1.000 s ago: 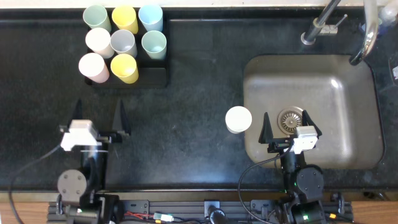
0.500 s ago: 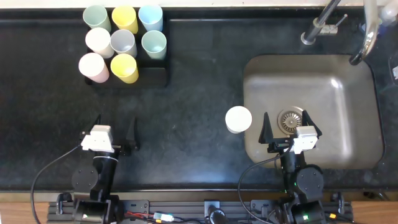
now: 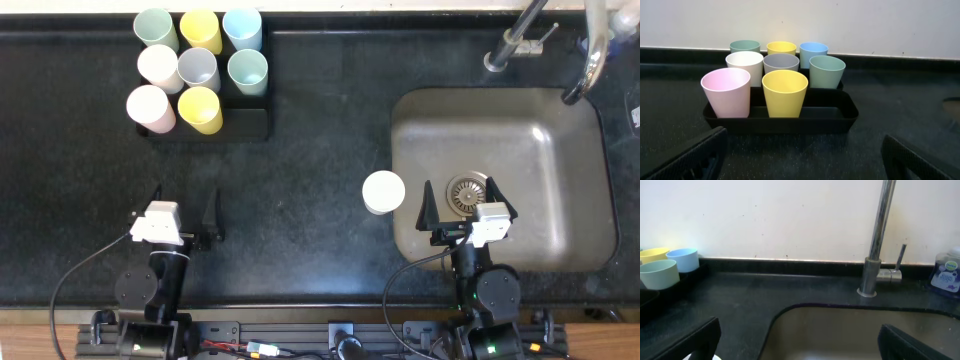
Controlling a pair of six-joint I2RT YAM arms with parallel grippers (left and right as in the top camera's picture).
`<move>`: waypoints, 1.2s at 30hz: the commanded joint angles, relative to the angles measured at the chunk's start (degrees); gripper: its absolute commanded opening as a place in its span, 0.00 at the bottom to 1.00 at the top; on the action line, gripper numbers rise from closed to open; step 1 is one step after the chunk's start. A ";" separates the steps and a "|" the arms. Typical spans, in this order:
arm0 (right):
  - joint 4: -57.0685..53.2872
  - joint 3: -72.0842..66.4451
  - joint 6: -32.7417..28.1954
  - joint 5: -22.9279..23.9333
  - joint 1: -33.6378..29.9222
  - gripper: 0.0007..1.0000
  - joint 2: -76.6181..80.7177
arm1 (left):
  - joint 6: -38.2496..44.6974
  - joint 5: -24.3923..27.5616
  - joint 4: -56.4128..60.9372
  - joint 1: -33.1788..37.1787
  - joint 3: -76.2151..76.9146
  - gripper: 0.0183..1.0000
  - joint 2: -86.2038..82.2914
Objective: Store Cups
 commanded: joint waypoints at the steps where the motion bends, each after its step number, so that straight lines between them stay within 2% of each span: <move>1: 0.31 -0.76 -0.20 0.63 -0.15 1.00 -0.59 | 0.85 1.11 -0.15 0.44 -0.04 1.00 -0.61; 14: 0.76 -0.76 -0.17 0.68 -0.15 1.00 -0.61 | 0.85 1.11 -0.15 0.44 -0.04 1.00 -0.61; 22: 5.29 0.55 1.20 -5.35 0.13 1.00 -0.59 | 0.85 1.11 -0.15 0.44 -0.04 1.00 -0.61; 25: 4.07 5.97 1.88 -5.46 0.39 1.00 2.91 | 0.85 1.11 -0.15 0.44 -0.04 1.00 -0.61; 30: -7.43 23.91 5.55 -5.46 0.39 1.00 17.77 | 0.85 1.11 -0.15 0.44 -0.04 1.00 -0.61; 36: -38.95 51.12 6.49 -5.44 0.37 1.00 40.50 | 0.85 1.11 -0.15 0.44 -0.04 1.00 -0.61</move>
